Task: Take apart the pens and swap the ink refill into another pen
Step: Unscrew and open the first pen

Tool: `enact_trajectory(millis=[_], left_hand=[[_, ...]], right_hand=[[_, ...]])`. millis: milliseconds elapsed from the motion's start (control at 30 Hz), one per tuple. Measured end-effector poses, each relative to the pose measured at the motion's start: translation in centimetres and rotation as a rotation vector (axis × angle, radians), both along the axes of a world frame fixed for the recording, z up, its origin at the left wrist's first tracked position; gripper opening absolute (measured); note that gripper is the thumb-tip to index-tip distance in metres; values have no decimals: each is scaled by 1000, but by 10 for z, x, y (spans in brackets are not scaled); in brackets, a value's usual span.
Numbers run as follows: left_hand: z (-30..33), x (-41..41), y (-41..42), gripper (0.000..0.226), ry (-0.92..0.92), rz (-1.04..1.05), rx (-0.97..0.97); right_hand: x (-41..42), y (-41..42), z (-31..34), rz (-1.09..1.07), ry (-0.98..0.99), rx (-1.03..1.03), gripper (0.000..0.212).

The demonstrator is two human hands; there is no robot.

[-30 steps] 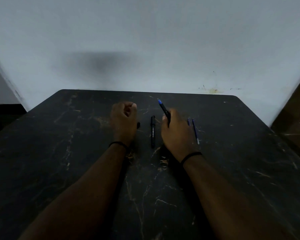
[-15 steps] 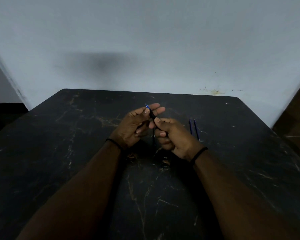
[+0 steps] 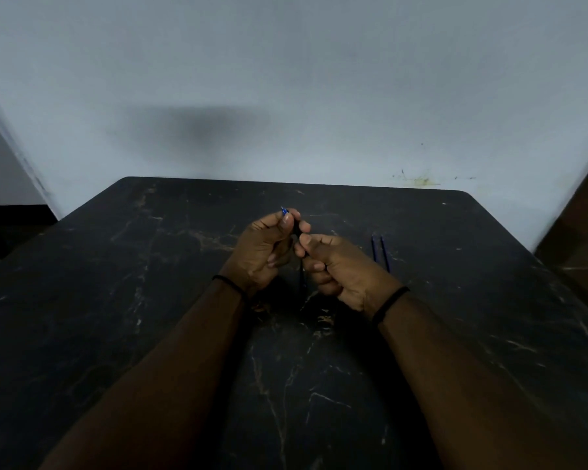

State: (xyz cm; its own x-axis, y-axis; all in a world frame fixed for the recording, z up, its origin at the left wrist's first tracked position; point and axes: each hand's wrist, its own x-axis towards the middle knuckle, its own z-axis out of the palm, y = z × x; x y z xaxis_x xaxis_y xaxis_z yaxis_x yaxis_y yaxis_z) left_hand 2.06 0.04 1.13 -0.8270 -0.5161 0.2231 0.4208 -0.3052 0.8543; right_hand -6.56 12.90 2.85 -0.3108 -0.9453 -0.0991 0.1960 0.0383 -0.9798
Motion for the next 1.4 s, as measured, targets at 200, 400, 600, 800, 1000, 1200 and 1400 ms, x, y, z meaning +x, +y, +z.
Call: enact_trajectory(millis=[200,400,600,800,1000,1200,1400], left_hand=[[2,0,-1,18,-15,86,20],[1,2,-1,15,-56,167,0],[-1,1,-1,25,-94,187,-29],[0,2,0,29,-100,172,-41],[-1,1,1,28,-108,180,-33],[-1,-1,2,23,-98,167,-30],[-5,-2,-2,21,-99,173,-37]], right_hand=[[7,-5,-11,-354,602,-147,35],[4,-7,-16,-485,817,-182,17],[4,-8,-20,-561,707,-216,19],[3,-7,-19,-548,1001,-148,29],[2,-9,-21,-579,871,-182,9],[-2,-11,-26,-591,962,-121,19],[-8,-13,-29,-579,1045,-145,29]])
